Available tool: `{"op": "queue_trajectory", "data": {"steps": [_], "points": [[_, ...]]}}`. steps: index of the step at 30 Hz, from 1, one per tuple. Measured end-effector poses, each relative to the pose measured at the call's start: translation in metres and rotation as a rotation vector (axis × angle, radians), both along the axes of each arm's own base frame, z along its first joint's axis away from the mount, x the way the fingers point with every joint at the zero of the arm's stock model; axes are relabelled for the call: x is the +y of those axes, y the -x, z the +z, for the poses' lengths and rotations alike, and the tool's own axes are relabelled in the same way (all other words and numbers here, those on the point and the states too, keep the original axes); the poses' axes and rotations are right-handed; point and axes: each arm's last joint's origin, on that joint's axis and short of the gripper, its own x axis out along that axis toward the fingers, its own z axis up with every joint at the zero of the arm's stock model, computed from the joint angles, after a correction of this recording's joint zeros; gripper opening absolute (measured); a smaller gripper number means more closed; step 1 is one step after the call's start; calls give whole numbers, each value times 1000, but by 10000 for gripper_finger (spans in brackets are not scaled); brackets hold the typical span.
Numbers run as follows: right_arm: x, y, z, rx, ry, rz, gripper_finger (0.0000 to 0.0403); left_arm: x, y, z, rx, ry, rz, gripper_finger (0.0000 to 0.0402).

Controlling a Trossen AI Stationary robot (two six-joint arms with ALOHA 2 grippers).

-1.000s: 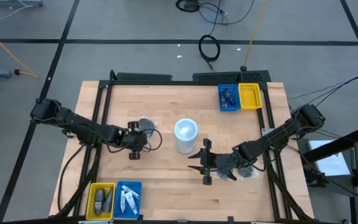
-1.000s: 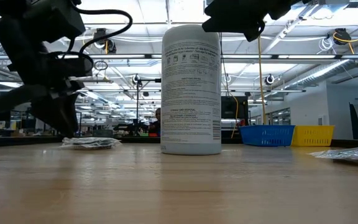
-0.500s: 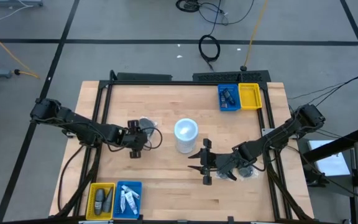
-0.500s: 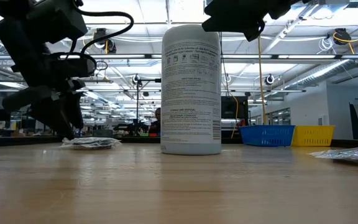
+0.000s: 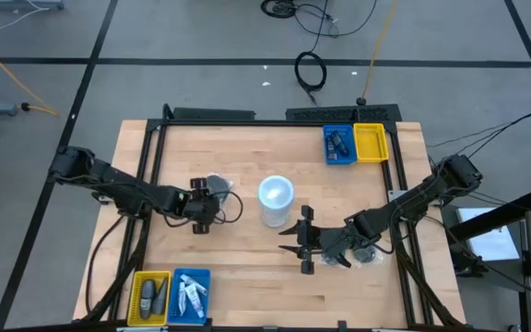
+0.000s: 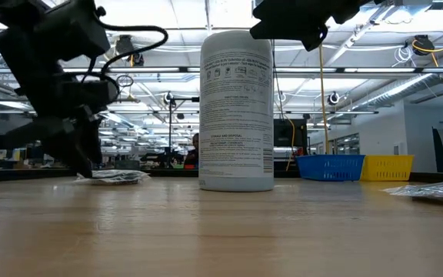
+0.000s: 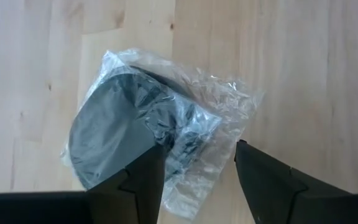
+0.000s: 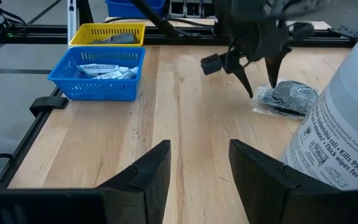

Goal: Pick & Place Travel size toiletries
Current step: Put the black hairbrush into the top yellow bin

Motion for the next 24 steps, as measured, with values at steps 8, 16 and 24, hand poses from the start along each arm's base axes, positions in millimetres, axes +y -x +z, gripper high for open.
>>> {"op": "queue_trajectory", "data": {"steps": [8, 16, 24], "points": [[0, 0, 0, 1, 0, 0, 155, 9, -2, -10, 46, -141, 63, 215], [0, 0, 0, 3, 2, 0, 155, 21, -4, -10, 52, -146, 112, 231], [0, 0, 0, 4, 2, 0, 155, 31, -13, -9, -25, -4, 120, 210]]}}
